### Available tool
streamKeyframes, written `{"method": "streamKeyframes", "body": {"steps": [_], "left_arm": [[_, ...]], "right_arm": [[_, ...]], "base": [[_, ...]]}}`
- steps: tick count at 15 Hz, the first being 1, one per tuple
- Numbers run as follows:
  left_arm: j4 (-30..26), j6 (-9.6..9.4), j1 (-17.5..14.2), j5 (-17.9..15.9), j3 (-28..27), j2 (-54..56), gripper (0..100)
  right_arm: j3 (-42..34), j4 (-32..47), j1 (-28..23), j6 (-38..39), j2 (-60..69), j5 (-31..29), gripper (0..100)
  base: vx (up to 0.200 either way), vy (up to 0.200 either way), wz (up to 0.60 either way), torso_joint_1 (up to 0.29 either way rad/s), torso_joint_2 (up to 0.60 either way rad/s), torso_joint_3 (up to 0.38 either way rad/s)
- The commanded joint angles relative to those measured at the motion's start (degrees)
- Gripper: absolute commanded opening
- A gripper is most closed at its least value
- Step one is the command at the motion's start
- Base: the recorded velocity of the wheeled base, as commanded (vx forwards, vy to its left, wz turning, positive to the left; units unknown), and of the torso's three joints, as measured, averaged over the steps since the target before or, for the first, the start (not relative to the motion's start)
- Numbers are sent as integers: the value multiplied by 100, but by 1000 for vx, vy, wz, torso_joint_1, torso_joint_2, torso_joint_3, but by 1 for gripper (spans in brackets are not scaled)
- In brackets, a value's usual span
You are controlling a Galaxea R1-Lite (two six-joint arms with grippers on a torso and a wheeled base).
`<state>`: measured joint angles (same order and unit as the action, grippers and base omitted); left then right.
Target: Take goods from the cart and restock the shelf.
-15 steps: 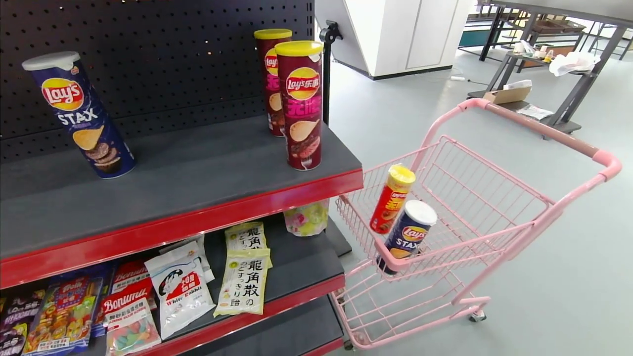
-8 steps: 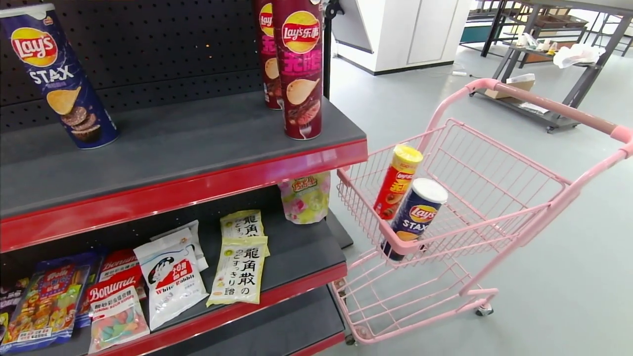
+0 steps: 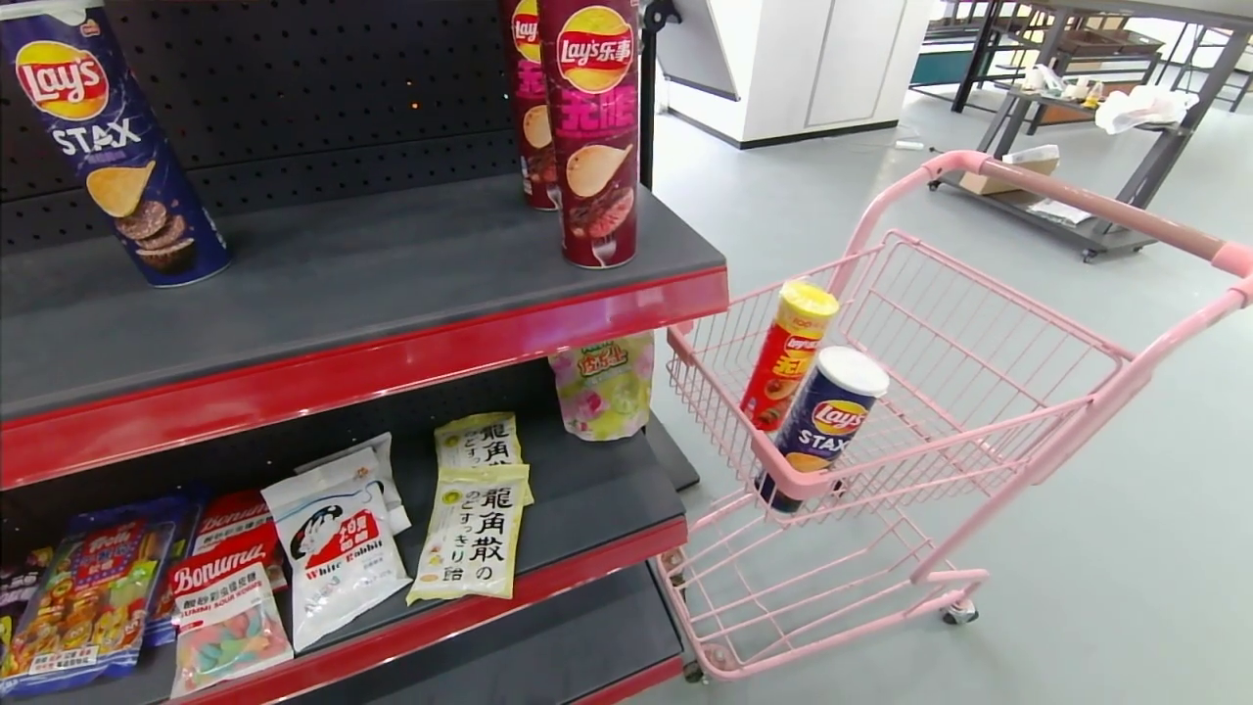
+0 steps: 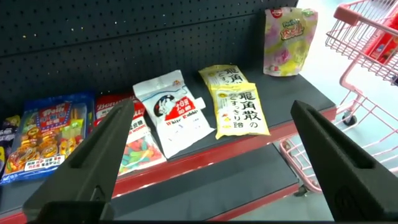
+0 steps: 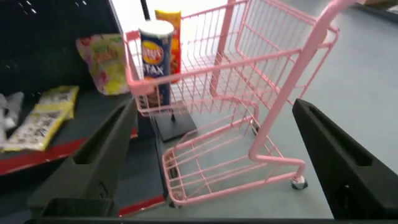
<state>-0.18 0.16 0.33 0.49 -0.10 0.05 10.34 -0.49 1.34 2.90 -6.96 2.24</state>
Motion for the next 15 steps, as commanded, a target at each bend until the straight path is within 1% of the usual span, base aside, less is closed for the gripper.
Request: {"method": "streamKeyframes", "body": {"steps": [1,2,3,4,5,6,8,10,15], "left_arm": [[1,2,-7,4,1,-5,100],[1,2,2,4,1,-5,100],[1,2,2,4,1,-5,100],[1,2,2,4,1,-5,100],[1,2,-7,-5,1,-5,100],[1,2,-7,4,1,-5,100],[1,2,2,4,1,-5,100],[1,-7,-7,-5,1,-5,100],[1,-7,-7,-5,1,-5,100]], "right_arm": [[2227,-839,710,264,-4076,347,100],[2113,-1709,736,290,-4894,382,100],[1893,-2386,736,299,-5588,496,100],[1875,-2430,736,299,-5632,505,100],[1515,-3177,745,299,-6458,857,100],[1366,-3581,736,290,-7030,1094,100],[1322,-4284,710,299,-7829,1296,100],[1278,-5093,710,246,-8559,1736,100],[1480,-5981,789,237,-9675,1780,100]], "base": [[0,0,0,0,0,0],[0,0,0,0,0,0],[0,0,0,0,0,0],[0,0,0,0,0,0],[0,0,0,0,0,0],[0,0,0,0,0,0],[0,0,0,0,0,0],[0,0,0,0,0,0],[0,0,0,0,0,0]]}}
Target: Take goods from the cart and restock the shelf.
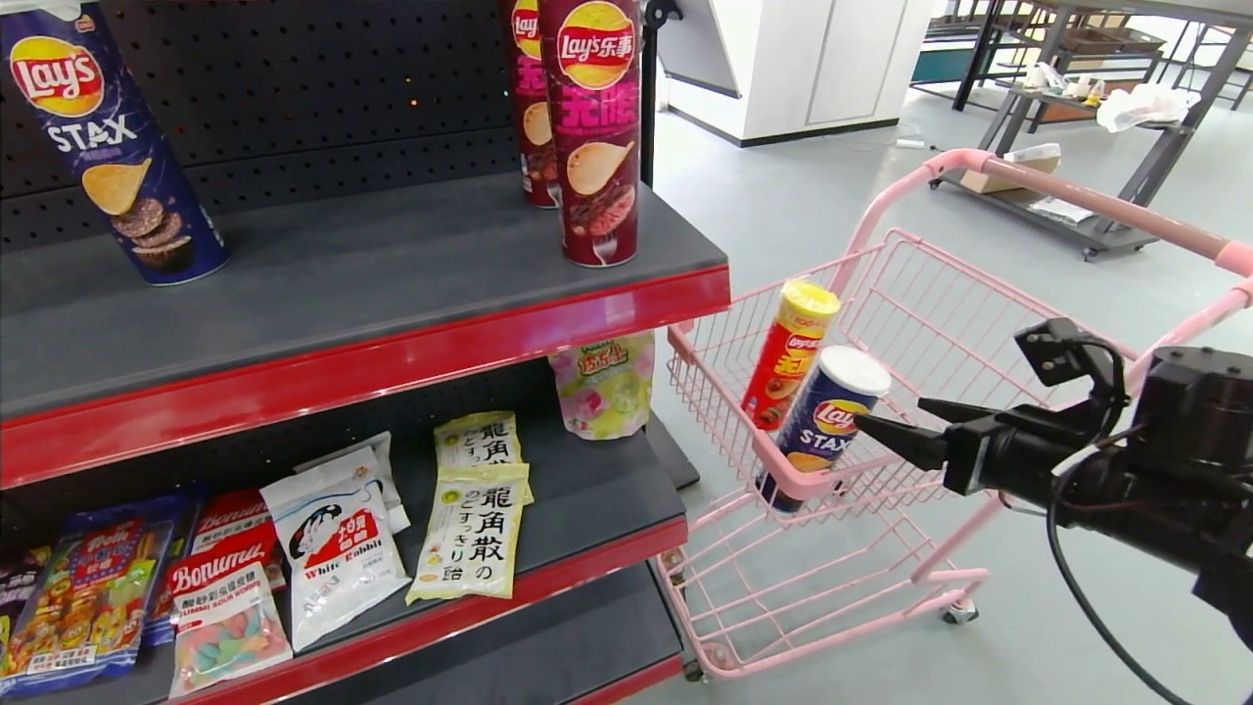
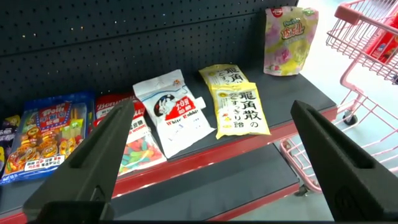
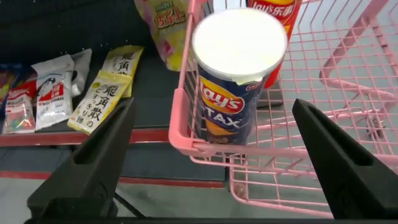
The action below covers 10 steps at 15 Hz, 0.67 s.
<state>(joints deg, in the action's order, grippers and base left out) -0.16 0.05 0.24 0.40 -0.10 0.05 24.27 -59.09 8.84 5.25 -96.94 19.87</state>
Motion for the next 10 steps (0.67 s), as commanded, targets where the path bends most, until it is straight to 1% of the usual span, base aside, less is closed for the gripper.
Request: {"method": "streamKeyframes", "body": {"steps": [1,6,7,8,10], "left_arm": [[-2,4,2,4,1,-5,100],[-2,4,2,4,1,-5,100],[-2,4,2,4,1,-5,100],[-2,4,2,4,1,-5,100],[-2,4,2,4,1,-5,100]], "right_arm": [[192,-252,30,2,-853,26,100],[728,-279,13,2,-1371,17,100],[965,-279,13,11,-1574,-1,100],[1018,-279,13,11,-1618,-1,100],[1361,-279,-5,28,-1881,-10,100]], "base": [[0,0,0,0,0,0],[0,0,0,0,0,0],[0,0,0,0,0,0],[0,0,0,0,0,0],[0,0,0,0,0,0]]}}
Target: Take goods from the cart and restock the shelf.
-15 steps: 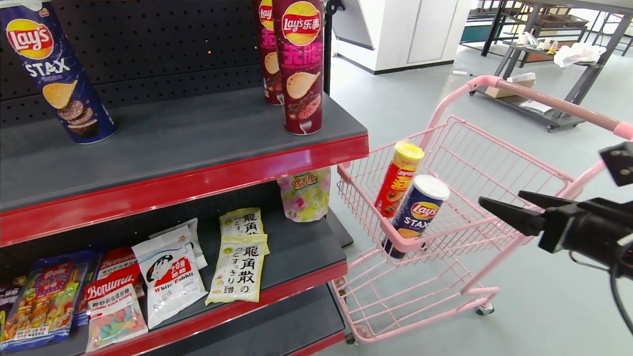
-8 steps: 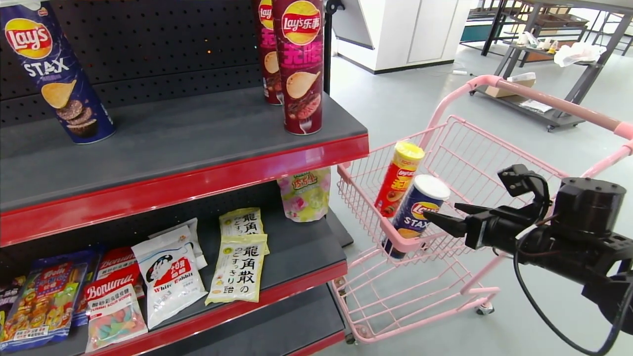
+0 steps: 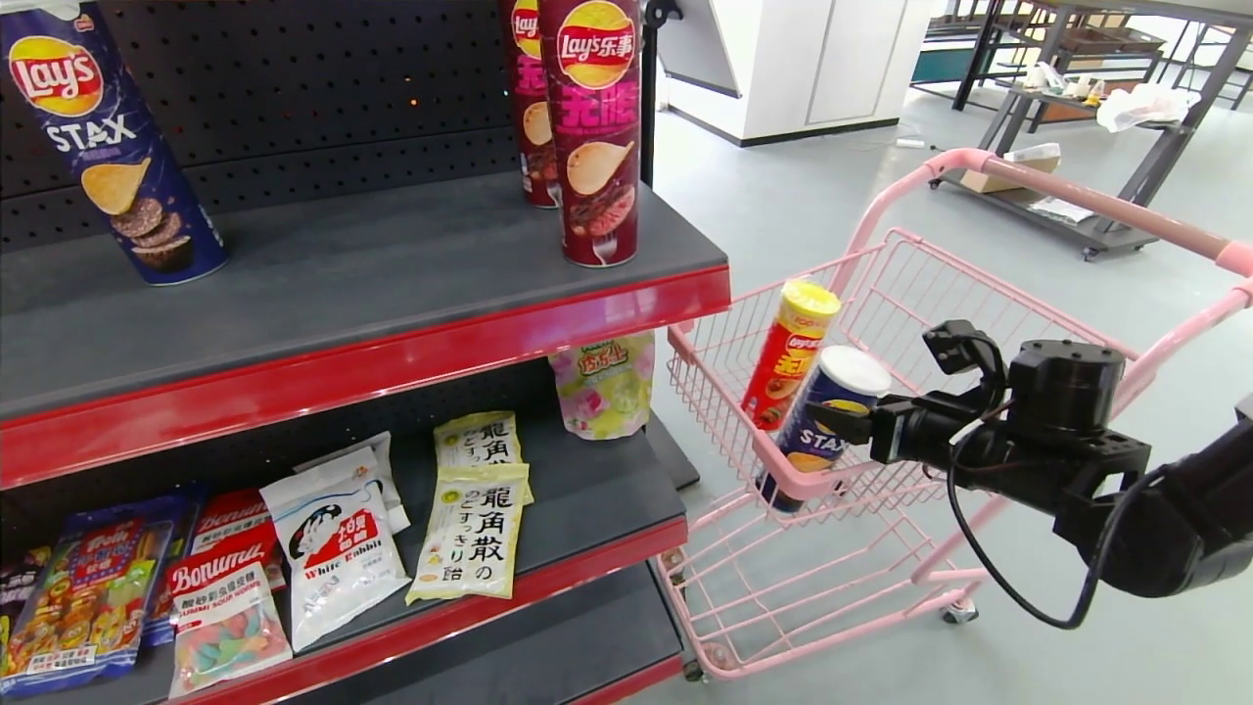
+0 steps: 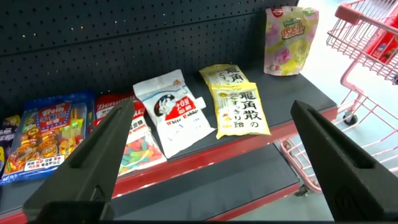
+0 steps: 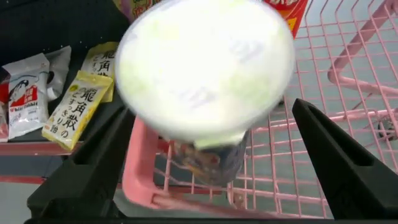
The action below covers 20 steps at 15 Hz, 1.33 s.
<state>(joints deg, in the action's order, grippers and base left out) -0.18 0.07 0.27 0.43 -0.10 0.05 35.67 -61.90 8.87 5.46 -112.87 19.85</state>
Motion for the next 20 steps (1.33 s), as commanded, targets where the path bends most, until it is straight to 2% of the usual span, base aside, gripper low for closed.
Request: {"method": "streamKeyframes", "body": {"steps": [1,10,11,20], "left_arm": [[1,1,8,1,1,-5,100],[1,1,0,1,1,-5,100],[1,1,0,1,1,-5,100],[1,1,0,1,1,-5,100]], "right_arm": [[274,3,-9,8,-376,-7,100],[722,3,-53,25,-868,-7,100],[740,3,-35,25,-894,-16,0],[748,3,-61,16,-631,10,0]], "base": [[0,0,0,0,0,0],[0,0,0,0,0,0],[0,0,0,0,0,0],[0,0,0,0,0,0]]}}
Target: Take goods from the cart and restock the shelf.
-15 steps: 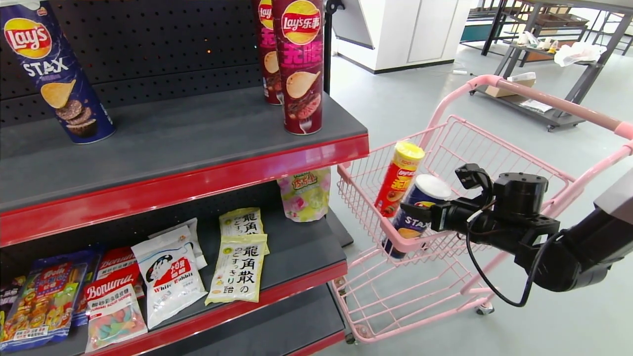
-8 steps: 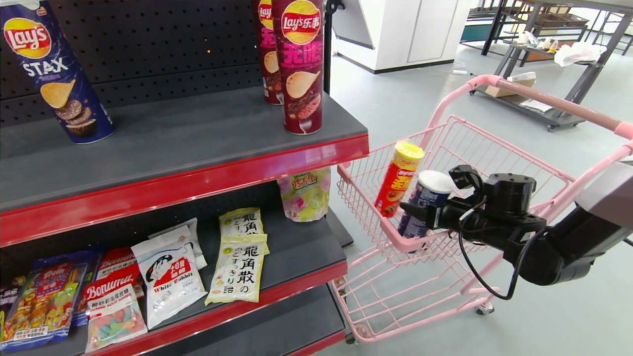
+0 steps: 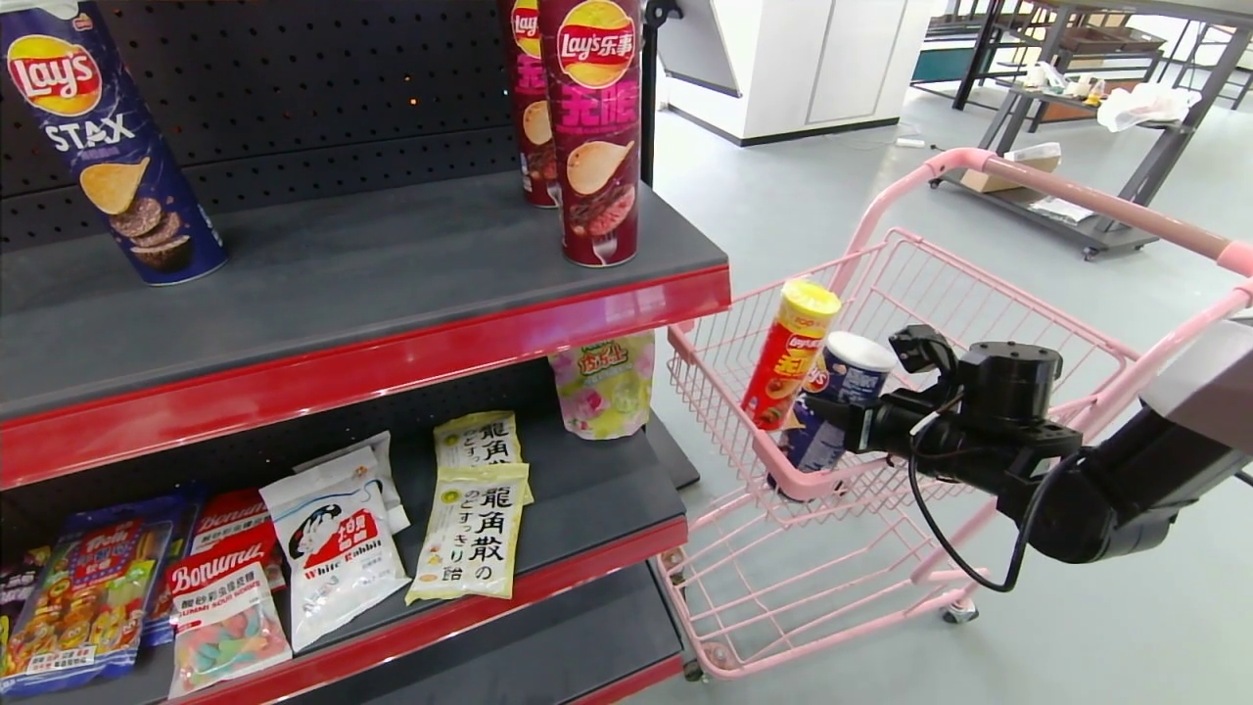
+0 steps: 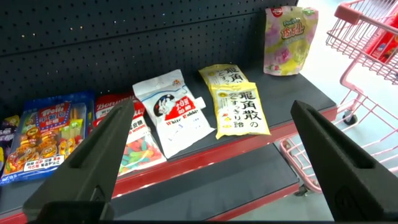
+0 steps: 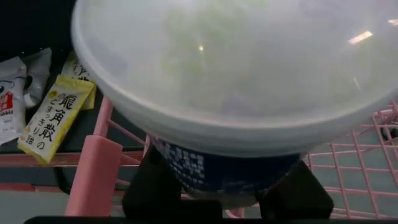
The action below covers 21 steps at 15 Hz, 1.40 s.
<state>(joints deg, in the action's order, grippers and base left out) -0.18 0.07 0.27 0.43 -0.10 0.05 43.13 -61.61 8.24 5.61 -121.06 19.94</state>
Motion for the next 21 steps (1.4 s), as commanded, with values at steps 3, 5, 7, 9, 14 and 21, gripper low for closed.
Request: {"method": "streamKeyframes", "body": {"steps": [3,5,7,9,14,21], "left_arm": [[1,1,0,1,1,-5,100],[1,1,0,1,1,-5,100],[1,1,8,1,1,-5,100],[1,1,8,1,1,-5,100],[1,1,0,-8,1,-5,100],[1,-16,8,-16,1,-22,100]], "right_arm": [[90,114,2,2,1173,10,0],[108,571,11,2,1911,10,0],[125,976,11,2,2482,18,0],[196,1687,2,-7,3309,1,0],[310,5520,-631,-438,5787,-114,0],[-490,6486,-842,-622,7132,-157,0]], "base": [[0,0,0,0,0,0],[0,0,0,0,0,0],[0,0,0,0,0,0],[0,0,0,0,0,0],[0,0,0,0,0,0],[0,0,0,0,0,0]]}}
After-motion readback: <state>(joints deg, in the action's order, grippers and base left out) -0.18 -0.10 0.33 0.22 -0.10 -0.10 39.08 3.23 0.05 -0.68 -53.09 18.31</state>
